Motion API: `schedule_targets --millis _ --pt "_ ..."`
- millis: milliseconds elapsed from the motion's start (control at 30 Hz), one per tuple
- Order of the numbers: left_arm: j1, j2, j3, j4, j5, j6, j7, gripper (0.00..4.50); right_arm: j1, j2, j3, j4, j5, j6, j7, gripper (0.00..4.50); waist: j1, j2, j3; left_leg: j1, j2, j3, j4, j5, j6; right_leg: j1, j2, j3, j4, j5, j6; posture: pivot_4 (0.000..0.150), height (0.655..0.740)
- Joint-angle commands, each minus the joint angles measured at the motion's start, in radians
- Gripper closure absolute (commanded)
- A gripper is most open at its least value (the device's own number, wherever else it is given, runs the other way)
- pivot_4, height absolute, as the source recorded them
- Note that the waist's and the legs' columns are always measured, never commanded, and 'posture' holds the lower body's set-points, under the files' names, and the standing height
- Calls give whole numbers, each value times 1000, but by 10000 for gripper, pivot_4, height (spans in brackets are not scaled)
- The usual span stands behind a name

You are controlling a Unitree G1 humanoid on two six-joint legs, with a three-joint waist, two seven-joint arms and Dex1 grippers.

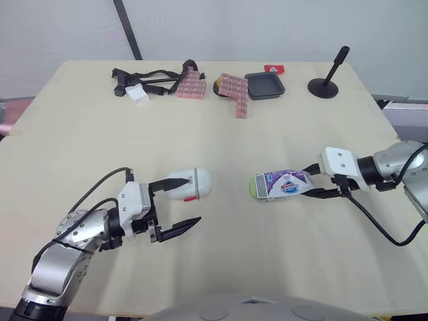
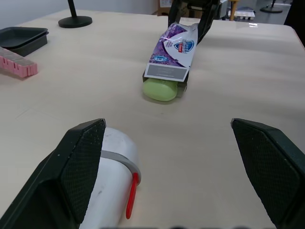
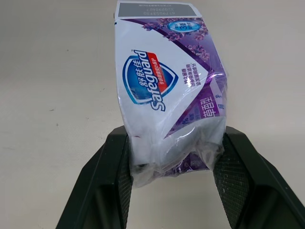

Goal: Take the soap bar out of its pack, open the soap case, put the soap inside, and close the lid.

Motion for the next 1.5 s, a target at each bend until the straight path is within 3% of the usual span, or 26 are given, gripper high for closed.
schedule_targets --millis 33,700,1233,1500 --pt "2 3 7 -5 7 -32 -11 0 -23 -21 -40 -26 25 -1 15 21400 0 0 0 0 0 0 0 0 0 0 0 0 0 0 0 1500 7374" --pt "17 -14 -1 79 24 -113 -54 0 -2 -73 -92 -32 50 17 44 21400 2 0 0 0 0 0 0 0 1 0 0 0 1 -2 -3 1500 7374" --pt "47 -23 8 160 16 -216 -114 0 163 -187 -287 51 93 -21 83 21400 8 1 -1 0 0 0 0 -3 6 0 0 -1 1 -3 -5 1500 7374" --pt "10 -14 8 92 -30 -137 -91 0 199 -110 -445 125 199 107 -18 21400 9 3 -2 0 1 0 1 -3 7 -1 0 -1 2 -4 -6 1500 7374"
